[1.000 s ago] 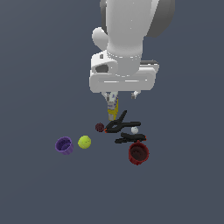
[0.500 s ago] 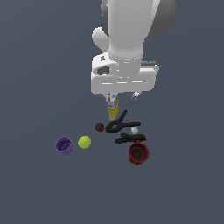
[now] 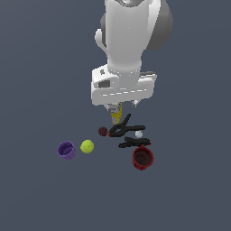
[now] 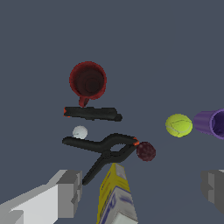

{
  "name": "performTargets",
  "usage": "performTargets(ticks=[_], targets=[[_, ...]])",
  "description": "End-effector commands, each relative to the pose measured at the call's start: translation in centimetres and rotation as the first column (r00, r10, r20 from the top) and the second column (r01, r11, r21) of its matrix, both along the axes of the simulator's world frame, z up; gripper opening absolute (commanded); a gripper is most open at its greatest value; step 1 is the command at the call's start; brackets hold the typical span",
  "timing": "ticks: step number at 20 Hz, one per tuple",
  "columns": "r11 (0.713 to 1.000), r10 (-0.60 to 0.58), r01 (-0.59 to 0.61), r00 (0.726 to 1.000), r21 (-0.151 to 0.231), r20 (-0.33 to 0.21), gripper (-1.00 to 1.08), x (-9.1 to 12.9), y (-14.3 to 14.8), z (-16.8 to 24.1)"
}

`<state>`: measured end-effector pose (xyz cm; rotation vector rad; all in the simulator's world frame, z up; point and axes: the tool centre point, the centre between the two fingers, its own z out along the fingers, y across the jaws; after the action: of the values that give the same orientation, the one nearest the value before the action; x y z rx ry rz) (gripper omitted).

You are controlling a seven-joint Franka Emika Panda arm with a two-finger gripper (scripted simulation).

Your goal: Pick up a designated object from a clutter of objects.

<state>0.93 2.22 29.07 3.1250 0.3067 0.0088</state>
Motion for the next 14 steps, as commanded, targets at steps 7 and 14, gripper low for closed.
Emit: performTargets(ticks=[7, 14], targets=[[0.988, 0.158, -0.158, 0.988, 0.001, -0.001, 1.00, 0.0, -1.8, -4.3], [0.954, 0.301, -0.301, 0.954, 0.002, -0.002, 1.00, -0.5, -3.5, -8.1]])
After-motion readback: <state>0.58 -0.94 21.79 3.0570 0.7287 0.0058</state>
